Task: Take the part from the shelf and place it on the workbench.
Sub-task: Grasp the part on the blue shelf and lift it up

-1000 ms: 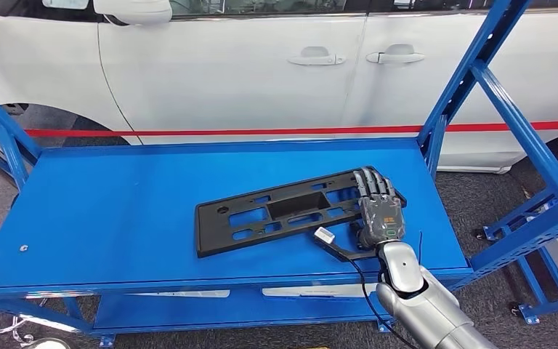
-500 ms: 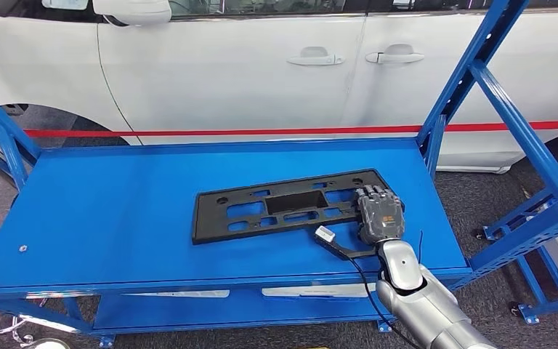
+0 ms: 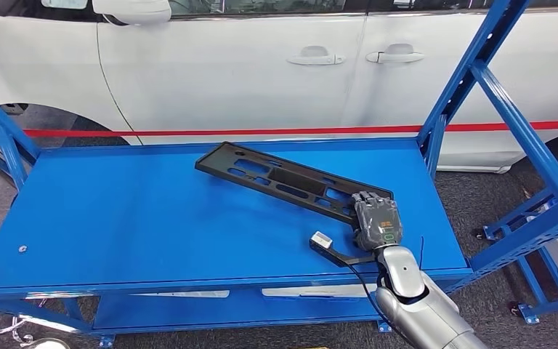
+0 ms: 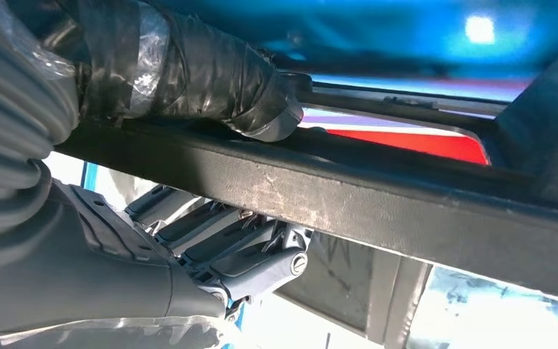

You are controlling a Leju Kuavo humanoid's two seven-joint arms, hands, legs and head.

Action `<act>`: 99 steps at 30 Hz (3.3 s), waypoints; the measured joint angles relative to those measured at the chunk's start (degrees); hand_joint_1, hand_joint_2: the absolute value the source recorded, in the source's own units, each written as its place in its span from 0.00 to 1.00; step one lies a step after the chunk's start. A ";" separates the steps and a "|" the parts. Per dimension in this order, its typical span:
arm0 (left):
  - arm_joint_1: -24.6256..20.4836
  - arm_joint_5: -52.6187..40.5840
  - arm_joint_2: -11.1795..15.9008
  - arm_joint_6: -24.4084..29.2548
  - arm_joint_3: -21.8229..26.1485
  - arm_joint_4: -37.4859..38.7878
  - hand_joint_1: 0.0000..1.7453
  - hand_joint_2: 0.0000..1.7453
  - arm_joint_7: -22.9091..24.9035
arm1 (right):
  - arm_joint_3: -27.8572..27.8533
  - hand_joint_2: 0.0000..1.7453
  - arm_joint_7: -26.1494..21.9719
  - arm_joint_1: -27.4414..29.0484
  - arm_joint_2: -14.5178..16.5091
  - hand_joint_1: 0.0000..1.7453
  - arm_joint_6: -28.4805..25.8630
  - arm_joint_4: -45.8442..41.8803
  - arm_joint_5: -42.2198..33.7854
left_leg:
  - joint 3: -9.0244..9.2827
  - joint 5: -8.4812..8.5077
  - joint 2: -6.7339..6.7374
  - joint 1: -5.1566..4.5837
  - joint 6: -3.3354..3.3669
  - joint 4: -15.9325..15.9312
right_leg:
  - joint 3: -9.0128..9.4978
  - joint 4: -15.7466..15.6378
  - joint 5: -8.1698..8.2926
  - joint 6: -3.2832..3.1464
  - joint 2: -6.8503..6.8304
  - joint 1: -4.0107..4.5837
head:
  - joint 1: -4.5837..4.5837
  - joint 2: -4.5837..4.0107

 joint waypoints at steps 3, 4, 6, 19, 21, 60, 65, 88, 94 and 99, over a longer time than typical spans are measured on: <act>0.04 0.74 -0.20 -0.39 0.03 -0.04 0.00 1.00 -0.26 | 0.01 1.00 -0.98 1.63 -0.34 1.00 0.71 -3.65 -1.90 | 0.00 -0.05 0.05 0.00 -0.03 0.00 | -0.03 0.00 -0.01 -0.01 0.07 0.02 | 0.00 -0.01; 0.04 0.85 -0.25 -0.43 0.04 -0.04 0.00 1.00 -0.25 | 0.01 1.00 -1.11 1.98 -0.40 1.00 0.83 -4.46 -2.07 | 0.00 -0.05 0.06 0.00 -0.03 0.00 | -0.04 0.00 -0.01 -0.01 0.07 0.02 | 0.00 -0.01; 0.04 0.92 -0.28 -0.45 0.05 -0.04 0.00 1.00 -0.23 | 0.02 1.00 -1.18 2.20 -0.46 1.00 0.96 -5.00 -2.16 | 0.00 -0.05 0.06 0.00 -0.03 0.00 | -0.04 0.00 -0.01 -0.01 0.07 0.03 | 0.00 0.00; 0.41 1.93 -0.55 -0.03 0.11 -0.13 0.00 1.00 -0.47 | 0.97 1.00 -4.78 7.49 -5.43 1.00 3.57 -21.99 -7.73 | -0.20 -0.05 -0.02 0.02 -0.03 0.00 | -0.14 0.02 -0.03 -0.04 -0.01 0.05 | 0.00 -0.01; 0.42 1.89 -0.58 -0.53 0.11 -0.14 0.00 1.00 0.07 | 1.32 1.00 -6.84 7.64 -6.95 1.00 4.60 -24.02 -10.12 | -0.25 -0.05 -0.03 0.01 -0.03 0.00 | -0.18 0.02 -0.03 -0.04 -0.02 0.03 | 0.00 0.00; 0.06 3.45 -1.38 -1.83 -0.87 -0.37 0.00 1.00 2.30 | 6.97 1.00 -10.79 7.62 -19.56 1.00 7.57 -39.02 -13.69 | 5.50 -4.91 -0.10 -1.10 1.55 -0.50 | -7.28 1.94 5.25 -0.72 -0.38 0.01 | -0.02 -0.01; -0.09 3.96 -1.78 -2.25 -0.87 -0.39 0.00 1.00 2.30 | 6.50 1.00 -10.83 8.30 -20.67 1.00 8.15 -39.43 -15.99 | 4.42 -1.01 0.59 -0.58 2.32 -3.33 | -8.98 5.74 0.83 0.94 -0.18 -0.21 | 0.06 -0.02; -0.52 2.63 -3.78 -2.38 -3.43 -0.75 0.00 1.00 0.46 | -9.27 1.00 -15.16 23.47 -23.15 1.00 7.49 -41.43 -15.73 | 4.07 -4.94 -0.07 -0.28 -0.11 4.86 | -7.09 1.46 5.18 -0.89 -0.33 -0.69 | 0.01 -0.01; -0.50 4.08 -3.00 -4.46 -3.10 -0.74 0.00 1.00 -0.10 | -3.80 1.00 -10.95 13.24 -20.46 1.00 12.58 -39.35 -17.88 | 6.76 -3.34 0.28 -0.64 1.63 -3.21 | -8.37 1.87 5.74 1.08 -0.06 -1.18 | 0.02 -0.01; -0.21 4.39 -2.57 -4.85 -2.91 -0.74 0.00 1.00 -0.08 | -0.90 1.00 -9.65 9.97 -20.04 1.00 13.61 -38.50 -19.48 | 2.42 0.08 0.88 -0.59 2.21 -2.71 | -11.14 15.88 -3.86 2.13 -0.19 -1.59 | 0.02 -0.02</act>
